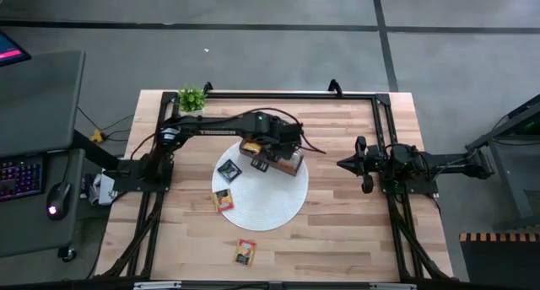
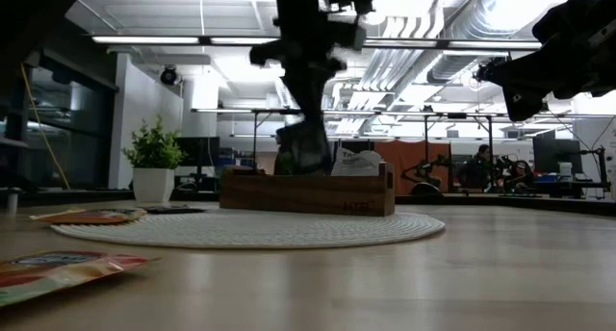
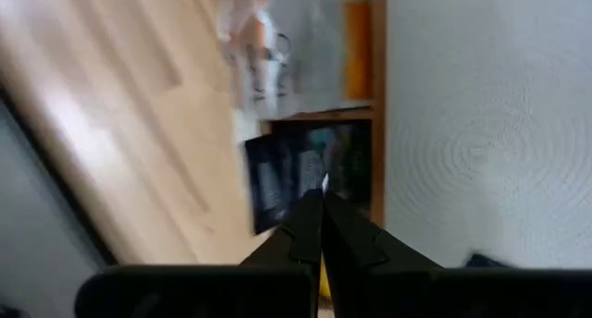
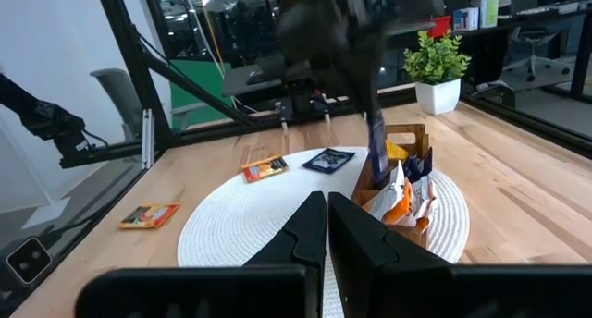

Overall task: Pick & Place Tea
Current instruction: Put the blue tea bag into the middle section of the wooden organizer

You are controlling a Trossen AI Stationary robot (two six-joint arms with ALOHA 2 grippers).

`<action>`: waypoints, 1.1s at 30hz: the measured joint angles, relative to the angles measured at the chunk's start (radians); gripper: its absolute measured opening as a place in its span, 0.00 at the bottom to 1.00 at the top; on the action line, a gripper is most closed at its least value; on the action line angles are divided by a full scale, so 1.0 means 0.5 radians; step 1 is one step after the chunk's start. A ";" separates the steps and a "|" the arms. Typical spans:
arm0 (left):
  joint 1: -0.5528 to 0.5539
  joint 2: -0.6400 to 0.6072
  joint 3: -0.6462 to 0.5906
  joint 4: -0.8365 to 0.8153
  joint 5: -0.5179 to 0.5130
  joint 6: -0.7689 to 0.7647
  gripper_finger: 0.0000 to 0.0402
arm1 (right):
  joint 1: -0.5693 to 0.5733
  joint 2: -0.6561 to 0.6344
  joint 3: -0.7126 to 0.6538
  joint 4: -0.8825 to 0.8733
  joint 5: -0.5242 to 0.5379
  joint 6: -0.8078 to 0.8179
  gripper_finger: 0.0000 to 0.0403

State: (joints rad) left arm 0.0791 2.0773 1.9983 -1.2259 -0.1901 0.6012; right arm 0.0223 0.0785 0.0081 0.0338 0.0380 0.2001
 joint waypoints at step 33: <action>0.038 0.101 -0.006 -0.159 -0.009 0.144 0.00 | 0.000 0.001 0.000 0.000 0.000 0.001 0.03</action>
State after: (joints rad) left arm 0.0982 2.1277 1.9953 -1.3055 -0.1946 0.6729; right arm 0.0223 0.0788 0.0082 0.0338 0.0380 0.2005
